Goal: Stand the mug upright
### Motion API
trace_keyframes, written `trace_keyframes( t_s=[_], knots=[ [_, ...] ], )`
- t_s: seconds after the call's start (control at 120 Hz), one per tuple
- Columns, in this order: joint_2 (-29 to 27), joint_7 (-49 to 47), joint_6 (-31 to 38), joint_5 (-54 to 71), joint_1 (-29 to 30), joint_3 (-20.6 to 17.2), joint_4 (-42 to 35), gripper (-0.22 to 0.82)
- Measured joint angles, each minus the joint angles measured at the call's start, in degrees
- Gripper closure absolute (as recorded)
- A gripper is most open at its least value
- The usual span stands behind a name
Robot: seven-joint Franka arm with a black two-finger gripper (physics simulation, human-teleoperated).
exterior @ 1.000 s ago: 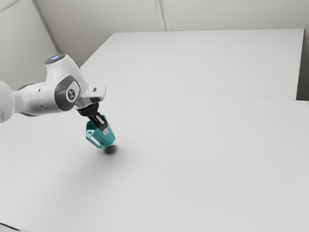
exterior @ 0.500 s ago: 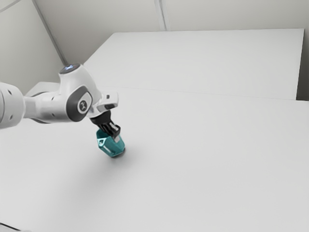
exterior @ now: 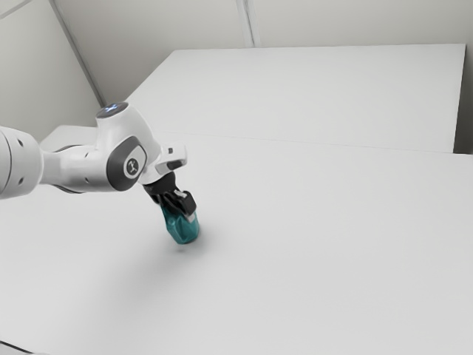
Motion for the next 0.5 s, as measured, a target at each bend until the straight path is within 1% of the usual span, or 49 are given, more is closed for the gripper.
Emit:
trace_keyframes(
  t_s=[0.092, 0.208, 0.392, 0.45, 0.5],
  knots=[
    [-1.08, -0.65, -0.12, 0.02, 0.7, -0.25, 0.1, 0.18],
    [-3.39, -1.33, -0.76, 0.04, 1.86, -0.9, 0.49, 0.1],
    [-9.03, -2.15, -4.36, 0.04, 0.25, -1.36, 2.53, 0.04],
    [-9.37, -2.36, -6.48, -0.18, 0.32, -1.36, 4.91, 0.03],
    [-8.68, -2.54, -9.23, -0.35, 0.87, -1.18, 9.0, 0.03]
  ],
)
